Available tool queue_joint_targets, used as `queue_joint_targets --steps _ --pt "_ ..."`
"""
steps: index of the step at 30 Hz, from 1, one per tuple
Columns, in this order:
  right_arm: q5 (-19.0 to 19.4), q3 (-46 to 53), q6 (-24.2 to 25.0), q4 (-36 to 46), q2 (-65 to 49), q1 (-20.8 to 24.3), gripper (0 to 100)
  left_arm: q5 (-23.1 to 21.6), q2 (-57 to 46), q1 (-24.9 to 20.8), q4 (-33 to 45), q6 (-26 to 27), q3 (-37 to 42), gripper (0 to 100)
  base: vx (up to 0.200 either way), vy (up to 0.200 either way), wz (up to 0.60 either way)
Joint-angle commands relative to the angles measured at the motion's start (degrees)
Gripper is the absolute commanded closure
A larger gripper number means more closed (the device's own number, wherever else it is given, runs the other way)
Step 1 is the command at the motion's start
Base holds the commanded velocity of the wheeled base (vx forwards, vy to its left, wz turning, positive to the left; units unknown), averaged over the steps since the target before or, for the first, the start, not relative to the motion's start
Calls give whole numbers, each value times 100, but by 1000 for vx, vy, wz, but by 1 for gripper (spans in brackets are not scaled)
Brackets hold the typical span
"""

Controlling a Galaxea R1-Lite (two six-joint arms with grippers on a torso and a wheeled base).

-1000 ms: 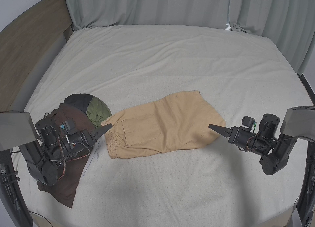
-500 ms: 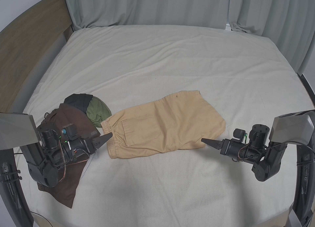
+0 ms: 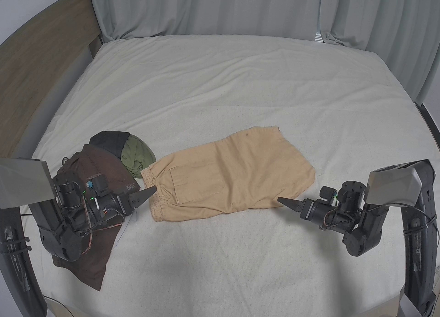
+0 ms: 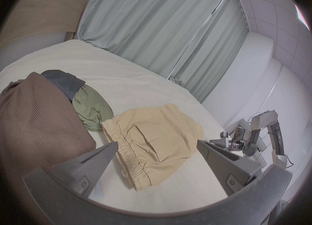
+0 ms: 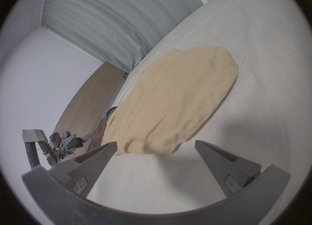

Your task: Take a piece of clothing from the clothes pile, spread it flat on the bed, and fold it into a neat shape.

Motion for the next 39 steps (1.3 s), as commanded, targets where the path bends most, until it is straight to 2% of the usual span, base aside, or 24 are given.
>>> queue_joint_targets --steps 1,6,9,14,19,24,32,33,39 --pt "-240 -338 133 3 383 191 0 0 3 1 -14 -8 -11 0 0 0 0" --pt "-267 -417 590 3 383 419 0 0 3 10 -5 -16 -20 0 0 0 0" --pt "-460 -593 713 3 435 577 0 0 3 10 -5 -16 -20 0 0 0 0" --pt "-943 -1147 739 3 857 753 0 -9 3 18 -5 -25 -11 0 0 0 0" --pt "-996 -1428 871 -6 989 867 0 -9 3 18 -5 -34 -28 0 0 0 0" --pt "-1286 -1709 950 3 1042 903 0 -9 11 18 -5 -43 -28 0 0 0 0" --pt "-1304 -1709 959 3 1059 903 0 -18 11 18 -5 -52 -20 0 0 0 0" --pt "-1295 -1709 959 -6 1059 911 100 -18 11 18 -5 -52 -28 0 0 0 0" --pt "-1295 -1701 950 -6 1068 911 100 -18 29 27 -5 -60 -20 0 0 0 0"
